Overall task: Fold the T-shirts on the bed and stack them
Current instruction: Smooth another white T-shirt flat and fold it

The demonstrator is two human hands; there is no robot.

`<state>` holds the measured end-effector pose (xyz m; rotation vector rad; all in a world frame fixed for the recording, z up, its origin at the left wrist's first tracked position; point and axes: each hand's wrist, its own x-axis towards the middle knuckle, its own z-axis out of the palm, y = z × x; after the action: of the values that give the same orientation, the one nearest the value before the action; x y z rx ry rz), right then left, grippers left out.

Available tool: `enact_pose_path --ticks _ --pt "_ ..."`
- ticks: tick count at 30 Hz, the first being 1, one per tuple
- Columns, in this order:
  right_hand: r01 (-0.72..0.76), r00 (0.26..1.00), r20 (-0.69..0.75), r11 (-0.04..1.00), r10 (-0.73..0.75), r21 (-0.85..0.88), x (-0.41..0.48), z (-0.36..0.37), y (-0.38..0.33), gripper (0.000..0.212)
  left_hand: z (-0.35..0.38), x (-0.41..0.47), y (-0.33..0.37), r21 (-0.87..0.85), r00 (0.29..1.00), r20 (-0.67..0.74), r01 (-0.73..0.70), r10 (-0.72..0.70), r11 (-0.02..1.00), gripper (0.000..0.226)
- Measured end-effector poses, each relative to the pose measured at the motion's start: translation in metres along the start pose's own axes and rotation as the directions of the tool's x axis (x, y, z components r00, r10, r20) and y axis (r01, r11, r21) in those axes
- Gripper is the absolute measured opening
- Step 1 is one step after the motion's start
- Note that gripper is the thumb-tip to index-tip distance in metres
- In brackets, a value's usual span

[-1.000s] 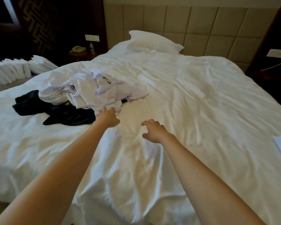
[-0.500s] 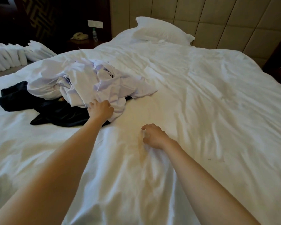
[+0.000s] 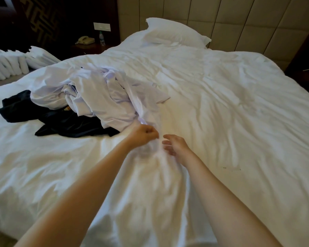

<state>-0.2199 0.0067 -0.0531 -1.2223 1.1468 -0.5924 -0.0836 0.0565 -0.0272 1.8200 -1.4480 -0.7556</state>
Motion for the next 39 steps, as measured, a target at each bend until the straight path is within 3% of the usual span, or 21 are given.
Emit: enact_pose_path --ticks 2,4,6,8,10,12,15,17,20,23,24,26,29,31,32,35,37,39 --pt "-0.091 0.996 0.016 0.982 0.09 0.165 -0.009 -0.002 0.004 0.021 0.017 -0.022 0.009 -0.03 0.967 0.255 0.021 -0.013 0.999 0.015" --pt "-0.115 0.993 -0.003 0.966 0.119 0.232 -0.016 -0.005 0.006 0.022 0.032 -0.041 0.022 -0.063 0.869 0.495 0.052 -0.014 0.997 0.019" --pt "-0.104 0.99 -0.079 0.983 0.117 0.151 -0.023 -0.009 0.008 0.022 0.04 -0.054 0.032 -0.017 0.747 0.663 0.067 -0.039 0.998 0.027" --pt "-0.063 0.989 -0.131 0.995 0.072 0.073 -0.033 -0.016 0.01 0.025 0.041 -0.058 0.038 0.054 0.684 0.726 0.048 -0.072 0.997 0.029" --pt "-0.022 0.989 -0.147 0.997 0.032 0.07 -0.041 -0.025 0.01 0.024 0.037 -0.059 0.041 0.096 0.697 0.709 0.052 -0.105 0.994 0.025" --pt "0.021 0.978 -0.209 1.0 -0.019 0.005 -0.05 -0.036 0.006 0.03 0.03 -0.06 0.042 0.113 0.771 0.622 0.083 -0.136 0.99 0.02" --pt "0.058 0.938 -0.328 0.982 -0.115 -0.179 -0.057 -0.062 0.002 0.023 0.026 -0.06 0.039 0.119 0.885 0.438 0.118 -0.159 0.986 0.015" --pt "0.025 0.921 -0.355 0.932 -0.162 -0.363 -0.066 -0.082 0.0 0.021 0.029 -0.062 0.038 0.108 0.915 0.363 0.147 -0.176 0.983 0.015" --pt "-0.15 0.948 -0.287 0.602 -0.137 -0.785 -0.085 -0.11 0.001 0.028 0.041 -0.063 0.037 0.131 0.936 0.283 0.181 -0.211 0.975 0.027" --pt "-0.194 0.981 -0.185 0.27 0.056 -0.943 -0.12 -0.131 0.009 0.032 0.062 -0.064 0.038 0.165 0.942 0.246 0.191 -0.228 0.968 0.051" --pt "-0.171 0.979 -0.143 0.208 0.143 -0.963 -0.127 -0.138 0.014 0.031 0.07 -0.065 0.039 0.169 0.944 0.237 0.193 -0.23 0.967 0.055" --pt "-0.164 0.951 -0.108 0.179 0.291 -0.97 -0.145 -0.148 0.023 0.025 0.087 -0.069 0.045 0.187 0.953 0.214 0.174 -0.213 0.967 0.058" --pt "-0.196 0.909 -0.126 0.14 0.398 -0.971 -0.163 -0.153 0.029 0.02 0.105 -0.073 0.056 0.094 0.971 0.141 0.18 -0.192 0.979 0.05" --pt "-0.197 0.909 -0.118 0.162 0.399 -0.967 -0.166 -0.152 0.03 0.017 0.114 -0.073 0.057 -0.098 0.974 0.032 0.228 -0.226 0.969 0.02" --pt "-0.206 0.926 -0.111 0.238 0.361 -0.949 -0.165 -0.151 0.031 0.016 0.116 -0.074 0.055 -0.196 0.963 -0.033 0.255 -0.266 0.947 0.006" --pt "-0.226 0.973 -0.131 0.651 0.191 -0.724 -0.156 -0.147 0.035 0.029 0.116 -0.076 0.044 -0.472 0.909 -0.161 0.271 -0.385 0.839 0.022" --pt "-0.195 0.981 -0.126 0.792 0.15 -0.579 -0.155 -0.141 0.038 0.033 0.11 -0.085 0.043 -0.583 0.926 -0.089 0.251 -0.367 0.773 0.026" --pt "-0.175 0.985 -0.105 0.784 0.14 -0.596 -0.155 -0.136 0.044 0.027 0.102 -0.095 0.045 -0.569 0.946 0.076 0.3 -0.314 0.766 0.012"
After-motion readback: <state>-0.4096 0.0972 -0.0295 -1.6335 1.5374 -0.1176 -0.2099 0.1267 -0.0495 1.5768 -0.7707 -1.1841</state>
